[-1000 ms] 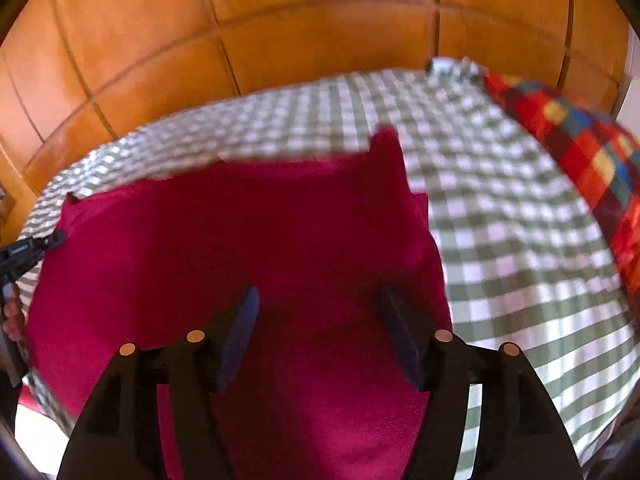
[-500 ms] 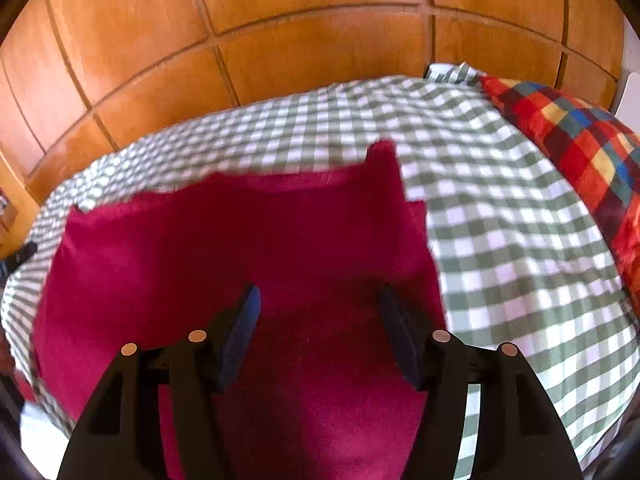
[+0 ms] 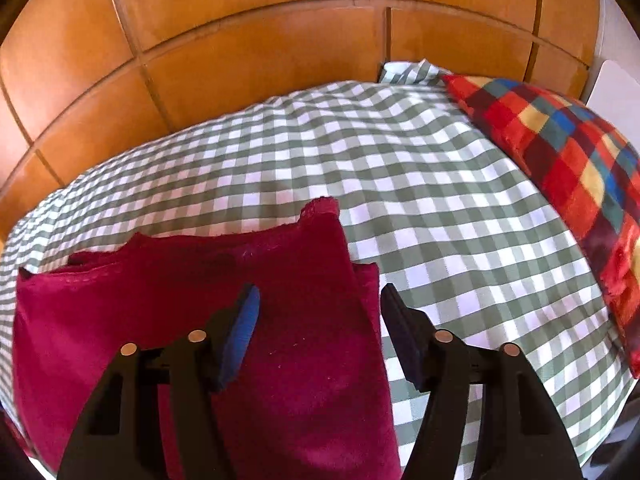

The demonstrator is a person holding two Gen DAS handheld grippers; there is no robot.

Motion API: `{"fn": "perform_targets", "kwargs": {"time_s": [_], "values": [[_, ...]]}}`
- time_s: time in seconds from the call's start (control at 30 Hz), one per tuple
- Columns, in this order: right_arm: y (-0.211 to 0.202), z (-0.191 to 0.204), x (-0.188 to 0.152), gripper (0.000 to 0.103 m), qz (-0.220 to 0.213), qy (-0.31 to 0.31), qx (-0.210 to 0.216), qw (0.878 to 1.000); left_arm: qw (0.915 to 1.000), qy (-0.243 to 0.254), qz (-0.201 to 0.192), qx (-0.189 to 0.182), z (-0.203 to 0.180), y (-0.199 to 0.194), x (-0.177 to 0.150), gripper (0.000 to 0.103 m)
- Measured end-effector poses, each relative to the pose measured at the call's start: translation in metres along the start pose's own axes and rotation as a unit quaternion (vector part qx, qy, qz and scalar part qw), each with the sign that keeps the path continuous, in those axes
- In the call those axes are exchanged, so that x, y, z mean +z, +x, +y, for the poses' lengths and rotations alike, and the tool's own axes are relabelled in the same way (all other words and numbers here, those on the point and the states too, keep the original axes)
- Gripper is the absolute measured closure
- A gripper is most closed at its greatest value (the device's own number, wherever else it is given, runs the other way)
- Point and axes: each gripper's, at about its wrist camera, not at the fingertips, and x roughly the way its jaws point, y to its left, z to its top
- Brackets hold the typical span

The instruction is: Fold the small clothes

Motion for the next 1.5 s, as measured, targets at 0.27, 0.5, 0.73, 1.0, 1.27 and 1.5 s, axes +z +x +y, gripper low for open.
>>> {"fn": "perform_targets", "kwargs": {"time_s": [0.27,0.5,0.73,1.0,1.27,1.5], "values": [[-0.01,0.004,-0.002,0.094,-0.018,-0.026,-0.011,0.999,1.0,0.004,0.004,0.001,-0.002,0.005,0.0,0.054],[-0.008,0.005,-0.004,0.094,-0.018,-0.026,-0.015,0.999,0.9998,0.012,-0.001,0.013,-0.003,0.006,0.003,0.042],[-0.008,0.004,-0.004,0.094,-0.018,-0.029,-0.012,0.999,0.9994,-0.022,0.022,0.015,0.029,0.033,0.025,0.038],[-0.026,0.002,-0.002,0.094,-0.044,-0.025,-0.003,0.999,0.988,-0.081,0.089,-0.097,0.049,0.091,0.042,0.095],[-0.026,-0.006,0.001,0.095,-0.059,-0.004,-0.005,0.998,0.9921,-0.103,0.041,-0.06,0.053,0.081,0.037,0.096],[0.014,-0.014,-0.01,0.095,-0.026,0.007,-0.045,0.999,0.9939,-0.066,0.087,0.008,0.038,0.123,0.027,0.094]]}}
